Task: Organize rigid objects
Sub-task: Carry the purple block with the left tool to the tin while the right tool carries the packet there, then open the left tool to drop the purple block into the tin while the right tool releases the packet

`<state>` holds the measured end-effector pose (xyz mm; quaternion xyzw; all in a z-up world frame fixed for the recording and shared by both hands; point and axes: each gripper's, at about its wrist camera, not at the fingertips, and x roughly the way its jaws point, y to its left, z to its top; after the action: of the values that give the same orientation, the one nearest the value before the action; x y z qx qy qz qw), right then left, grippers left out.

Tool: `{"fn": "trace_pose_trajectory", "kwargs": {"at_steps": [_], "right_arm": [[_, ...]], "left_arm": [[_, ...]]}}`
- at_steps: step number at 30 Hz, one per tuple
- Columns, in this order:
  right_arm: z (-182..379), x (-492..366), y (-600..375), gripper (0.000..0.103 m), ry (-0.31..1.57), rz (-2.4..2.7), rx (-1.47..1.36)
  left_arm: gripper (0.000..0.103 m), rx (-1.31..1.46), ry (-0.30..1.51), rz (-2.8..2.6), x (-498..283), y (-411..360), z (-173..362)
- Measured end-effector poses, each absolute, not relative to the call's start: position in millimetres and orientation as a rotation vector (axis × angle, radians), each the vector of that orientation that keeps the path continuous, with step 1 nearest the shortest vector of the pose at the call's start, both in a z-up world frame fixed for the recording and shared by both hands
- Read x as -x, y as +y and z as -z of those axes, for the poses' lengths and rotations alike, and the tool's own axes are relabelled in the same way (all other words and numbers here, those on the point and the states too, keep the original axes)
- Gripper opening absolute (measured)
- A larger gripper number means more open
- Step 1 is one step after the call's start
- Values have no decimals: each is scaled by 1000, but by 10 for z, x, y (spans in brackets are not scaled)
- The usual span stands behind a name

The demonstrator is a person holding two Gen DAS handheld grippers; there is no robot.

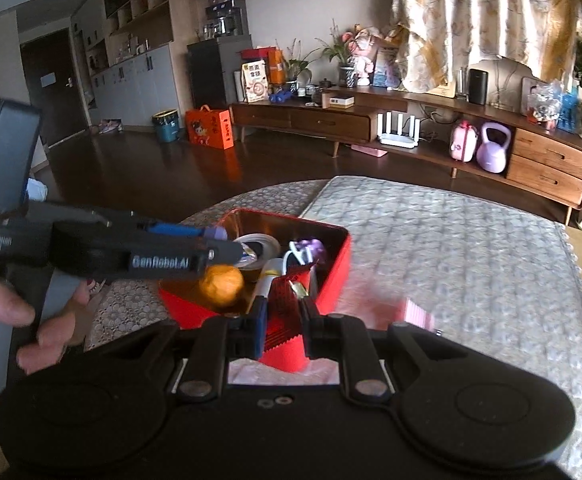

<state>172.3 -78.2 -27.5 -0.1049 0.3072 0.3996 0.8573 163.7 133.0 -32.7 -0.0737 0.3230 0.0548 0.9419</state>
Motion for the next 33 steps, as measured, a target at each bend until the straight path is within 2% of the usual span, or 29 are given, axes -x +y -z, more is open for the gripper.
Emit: {"fn": "trace_pose_trajectory", "kwargs": {"at_steps": [11, 33], "right_arm": [[566, -1939, -287, 17, 711, -834, 237], [986, -1962, 256, 19, 759, -877, 333]], "left_arm": [[38, 198, 681, -138, -2016, 2019, 528], [38, 198, 794, -170, -2774, 2243, 1125]]}}
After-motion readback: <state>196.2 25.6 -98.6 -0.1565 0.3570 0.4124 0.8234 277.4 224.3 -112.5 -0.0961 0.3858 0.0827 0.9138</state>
